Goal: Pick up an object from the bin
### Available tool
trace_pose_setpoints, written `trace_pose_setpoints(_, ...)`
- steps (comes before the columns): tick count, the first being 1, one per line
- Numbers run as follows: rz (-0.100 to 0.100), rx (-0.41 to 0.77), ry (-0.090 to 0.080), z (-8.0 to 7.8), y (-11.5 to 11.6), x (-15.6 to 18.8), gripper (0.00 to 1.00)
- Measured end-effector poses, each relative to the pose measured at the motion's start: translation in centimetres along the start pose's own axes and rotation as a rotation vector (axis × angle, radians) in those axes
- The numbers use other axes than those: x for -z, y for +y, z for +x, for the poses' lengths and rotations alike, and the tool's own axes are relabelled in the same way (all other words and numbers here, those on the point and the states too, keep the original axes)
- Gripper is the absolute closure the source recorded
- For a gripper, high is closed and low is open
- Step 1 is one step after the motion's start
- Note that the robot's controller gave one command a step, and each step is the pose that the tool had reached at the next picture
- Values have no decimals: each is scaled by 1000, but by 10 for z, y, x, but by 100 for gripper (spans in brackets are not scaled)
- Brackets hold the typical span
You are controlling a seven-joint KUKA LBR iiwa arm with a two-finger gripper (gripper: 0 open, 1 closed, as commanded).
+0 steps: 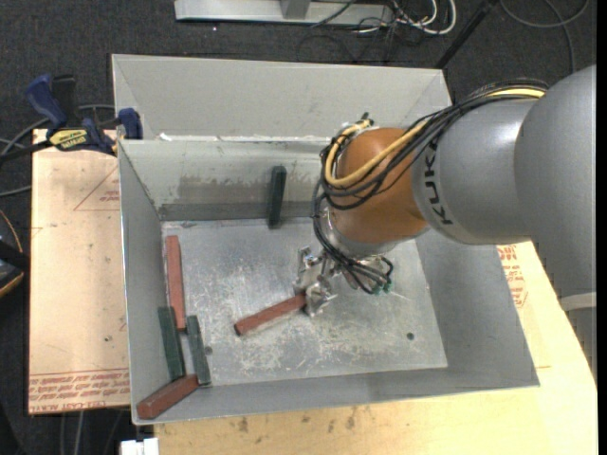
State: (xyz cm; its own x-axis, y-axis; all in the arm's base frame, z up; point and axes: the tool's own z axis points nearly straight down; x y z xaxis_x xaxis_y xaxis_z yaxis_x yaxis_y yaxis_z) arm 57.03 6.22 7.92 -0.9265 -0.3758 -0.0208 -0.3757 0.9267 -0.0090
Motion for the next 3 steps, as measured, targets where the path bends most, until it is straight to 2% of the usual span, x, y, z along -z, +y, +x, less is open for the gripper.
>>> trace_pose_setpoints(1, 0, 0, 0, 0, 0, 0, 100)
trace_pose_setpoints(2, -6, 35, 13, -7, 12, 5, 100)
trace_pose_setpoints(3, -8, 105, 13, -16, -13, 175, 100)
